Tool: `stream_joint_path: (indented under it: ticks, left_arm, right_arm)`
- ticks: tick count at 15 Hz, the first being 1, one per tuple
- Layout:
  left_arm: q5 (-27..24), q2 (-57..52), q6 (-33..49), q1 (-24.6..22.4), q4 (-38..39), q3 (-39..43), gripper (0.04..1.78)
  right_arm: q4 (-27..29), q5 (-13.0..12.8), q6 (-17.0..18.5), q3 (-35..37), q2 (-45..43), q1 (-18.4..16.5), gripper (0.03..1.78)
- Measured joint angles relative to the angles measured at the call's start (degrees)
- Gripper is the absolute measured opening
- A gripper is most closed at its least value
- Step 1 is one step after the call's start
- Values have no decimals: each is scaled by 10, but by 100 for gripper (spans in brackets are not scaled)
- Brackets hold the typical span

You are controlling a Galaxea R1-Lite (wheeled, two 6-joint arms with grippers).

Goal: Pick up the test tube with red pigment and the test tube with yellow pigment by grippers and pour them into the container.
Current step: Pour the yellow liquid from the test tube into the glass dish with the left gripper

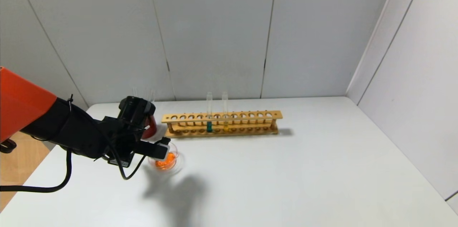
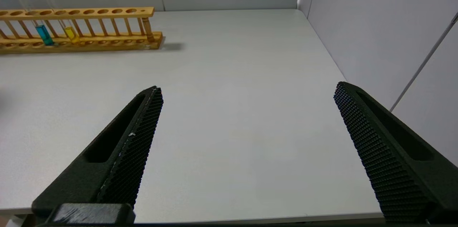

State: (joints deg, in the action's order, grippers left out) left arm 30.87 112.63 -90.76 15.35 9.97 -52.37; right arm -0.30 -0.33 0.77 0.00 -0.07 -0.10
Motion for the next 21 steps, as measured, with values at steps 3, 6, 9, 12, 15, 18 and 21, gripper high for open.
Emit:
stream_joint_path:
  ticks: [3,6,9,12,15,18,21]
  left_arm:
    - [15,1,-10,11,-1,-10,32]
    - [45,1,-33,21,-1,-13,32]
    - [70,0,-53,33,-1,-13,32]
    - [104,-1,-68,45,-1,-13,32]
    - [127,-2,-82,49,0,-14,32]
    - [129,-4,-92,50,-1,-11,32]
    - [129,-5,-92,50,0,-8,32]
  right_arm:
    - [0,0,0,0,0,0,175]
    - [0,0,0,0,0,0,175]
    - [0,0,0,0,0,0,175]
    - [0,0,0,0,0,0,175]
    - [0,0,0,0,0,0,175]
    - [0,0,0,0,0,0,175]
    - [0,0,0,0,0,0,175]
